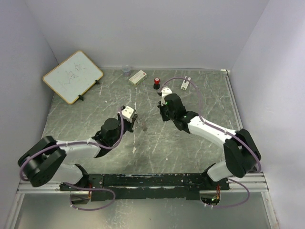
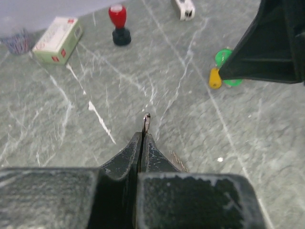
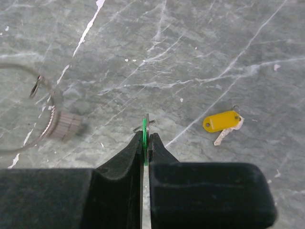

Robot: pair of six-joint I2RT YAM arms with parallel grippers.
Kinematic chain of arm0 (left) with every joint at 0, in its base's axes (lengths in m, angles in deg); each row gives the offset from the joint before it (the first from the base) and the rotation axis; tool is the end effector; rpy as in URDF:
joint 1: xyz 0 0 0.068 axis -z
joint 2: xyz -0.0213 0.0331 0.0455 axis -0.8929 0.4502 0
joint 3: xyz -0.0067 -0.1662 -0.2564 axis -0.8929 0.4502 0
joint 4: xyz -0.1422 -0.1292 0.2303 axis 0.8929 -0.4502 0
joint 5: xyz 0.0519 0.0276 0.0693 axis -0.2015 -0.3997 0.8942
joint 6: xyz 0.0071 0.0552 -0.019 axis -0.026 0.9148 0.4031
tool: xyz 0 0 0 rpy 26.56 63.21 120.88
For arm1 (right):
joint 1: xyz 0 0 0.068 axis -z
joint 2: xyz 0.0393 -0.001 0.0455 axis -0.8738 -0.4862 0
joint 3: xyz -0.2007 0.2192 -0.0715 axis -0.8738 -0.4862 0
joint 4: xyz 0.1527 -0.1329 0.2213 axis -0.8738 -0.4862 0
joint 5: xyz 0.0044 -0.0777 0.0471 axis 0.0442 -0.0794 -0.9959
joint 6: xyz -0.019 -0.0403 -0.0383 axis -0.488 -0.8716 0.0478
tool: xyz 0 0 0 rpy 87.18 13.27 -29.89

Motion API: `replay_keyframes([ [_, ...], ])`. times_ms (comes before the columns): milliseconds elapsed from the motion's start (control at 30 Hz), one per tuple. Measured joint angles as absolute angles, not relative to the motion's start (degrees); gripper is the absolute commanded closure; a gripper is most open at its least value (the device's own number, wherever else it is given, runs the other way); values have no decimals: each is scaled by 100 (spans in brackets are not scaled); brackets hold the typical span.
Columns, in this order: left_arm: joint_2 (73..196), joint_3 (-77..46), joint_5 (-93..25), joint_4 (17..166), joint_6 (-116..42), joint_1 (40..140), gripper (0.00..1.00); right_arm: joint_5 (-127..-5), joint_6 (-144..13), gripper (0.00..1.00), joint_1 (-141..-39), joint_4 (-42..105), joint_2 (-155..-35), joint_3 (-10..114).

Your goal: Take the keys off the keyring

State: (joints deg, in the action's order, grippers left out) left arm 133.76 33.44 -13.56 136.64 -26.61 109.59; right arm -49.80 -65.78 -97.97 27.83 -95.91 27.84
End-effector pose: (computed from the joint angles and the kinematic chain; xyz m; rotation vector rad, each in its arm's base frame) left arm 0.2003 -0.1970 0.2074 0.4757 1.5891 -0.4642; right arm 0.2832 0.2060 0.2479 -0.4953 2.1307 0.2725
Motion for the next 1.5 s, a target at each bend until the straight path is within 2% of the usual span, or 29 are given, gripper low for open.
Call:
replay_keyframes([
  [267, 14538, 3285, -1714, 14136, -2760, 10540, 93, -5310, -6534, 100, -9659, 3290, -10502, 2795],
  [667, 15620, 2767, -1758, 14614, -2650, 10030, 93, -5363, -6543, 100, -9377, 3825, -11604, 3184],
  [1067, 16272, 2033, -1972, 14184, -2646, 9709, 69, -5518, -6558, 100, -9180, 3926, -12231, 4117],
  [1367, 16278, 2057, -1992, 14057, -2648, 9709, 67, -5597, -6569, 100, -9130, 3922, -12565, 4246],
  [1500, 16116, 2236, -1926, 14048, -2650, 9707, 63, -5632, -6567, 100, -9119, 3917, -12648, 4255],
])
